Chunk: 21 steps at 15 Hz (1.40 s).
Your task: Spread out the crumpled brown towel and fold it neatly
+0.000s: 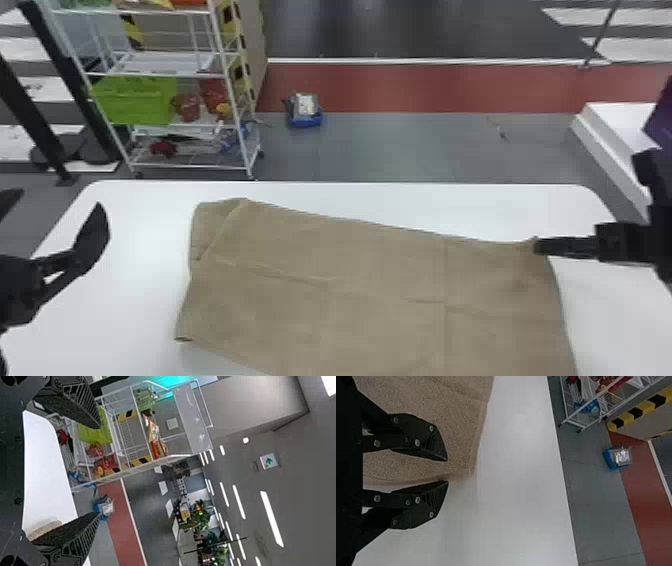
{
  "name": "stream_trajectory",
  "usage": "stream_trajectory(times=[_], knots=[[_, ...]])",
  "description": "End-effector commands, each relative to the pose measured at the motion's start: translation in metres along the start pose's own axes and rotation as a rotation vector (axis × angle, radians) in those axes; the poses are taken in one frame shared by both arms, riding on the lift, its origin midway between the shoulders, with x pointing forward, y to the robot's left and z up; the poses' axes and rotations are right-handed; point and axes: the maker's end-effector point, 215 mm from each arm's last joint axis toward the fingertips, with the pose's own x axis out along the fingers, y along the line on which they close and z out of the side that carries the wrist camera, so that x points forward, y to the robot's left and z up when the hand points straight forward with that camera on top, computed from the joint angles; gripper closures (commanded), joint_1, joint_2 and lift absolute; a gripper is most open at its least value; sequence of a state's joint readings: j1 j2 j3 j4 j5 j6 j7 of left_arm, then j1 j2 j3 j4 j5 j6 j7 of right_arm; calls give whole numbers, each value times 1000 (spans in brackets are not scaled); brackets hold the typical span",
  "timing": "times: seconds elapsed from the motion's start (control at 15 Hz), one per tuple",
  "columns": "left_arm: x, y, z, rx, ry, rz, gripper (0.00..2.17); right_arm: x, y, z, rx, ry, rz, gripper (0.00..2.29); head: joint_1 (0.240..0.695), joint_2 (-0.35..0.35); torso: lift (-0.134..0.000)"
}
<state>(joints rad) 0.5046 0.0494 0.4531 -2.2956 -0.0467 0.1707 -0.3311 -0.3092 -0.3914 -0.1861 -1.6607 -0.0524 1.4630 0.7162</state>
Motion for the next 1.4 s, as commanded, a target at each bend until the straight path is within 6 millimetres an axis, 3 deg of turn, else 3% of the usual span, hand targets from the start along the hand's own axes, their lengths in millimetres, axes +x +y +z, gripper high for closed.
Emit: stream_trajectory(times=[0.0, 0.13, 0.2, 0.27, 0.33, 0.4, 0.47, 0.6, 0.67, 0.8, 0.87, 1.0, 1.2, 1.33], knots=[[0, 3, 0, -4, -5, 1, 124, -27, -9, 16, -25, -110, -67, 26, 695, 36, -122], [-1, 8, -8, -18, 5, 5, 120, -53, -27, 45, -133, -293, -167, 66, 695, 26, -122], [0, 9, -14, -28, 11, 3, 124, -65, -17, 66, -236, -451, -184, 66, 695, 15, -122], [1, 10, -19, -33, 15, 1, 130, -89, 16, 96, -436, -679, -180, 70, 695, -5, -122], [3, 11, -25, -38, 25, 2, 134, -126, 69, 113, -722, -912, -201, 73, 695, -5, -122], [5, 11, -29, -49, 33, 2, 140, -136, 106, 104, -918, -995, -209, 73, 695, 4, -122], [6, 10, -39, -63, 60, 0, 151, -119, 117, 85, -972, -949, -157, 83, 695, 22, -122], [7, 6, -57, -89, 88, -6, 188, -80, 102, 52, -924, -840, -70, 97, 691, 117, -122], [7, 1, -69, -110, 104, -22, 205, -59, 89, 38, -895, -791, -60, 97, 695, 136, -122], [9, -20, -91, -128, 152, -78, 208, -37, 68, 24, -839, -746, -62, 100, 695, 138, -122], [10, -30, -113, -139, 226, -109, 208, -34, 53, 22, -802, -730, -75, 113, 695, 131, -122], [7, -37, -147, -135, 357, -134, 215, -36, 46, 17, -772, -726, -75, 124, 695, 107, -122], [-5, -41, -174, -116, 479, -161, 259, -44, 41, 20, -737, -743, -72, 130, 695, 81, -122], [-8, -42, -179, -121, 524, -165, 259, -43, 44, 22, -730, -747, -65, 130, 695, 80, -122]])
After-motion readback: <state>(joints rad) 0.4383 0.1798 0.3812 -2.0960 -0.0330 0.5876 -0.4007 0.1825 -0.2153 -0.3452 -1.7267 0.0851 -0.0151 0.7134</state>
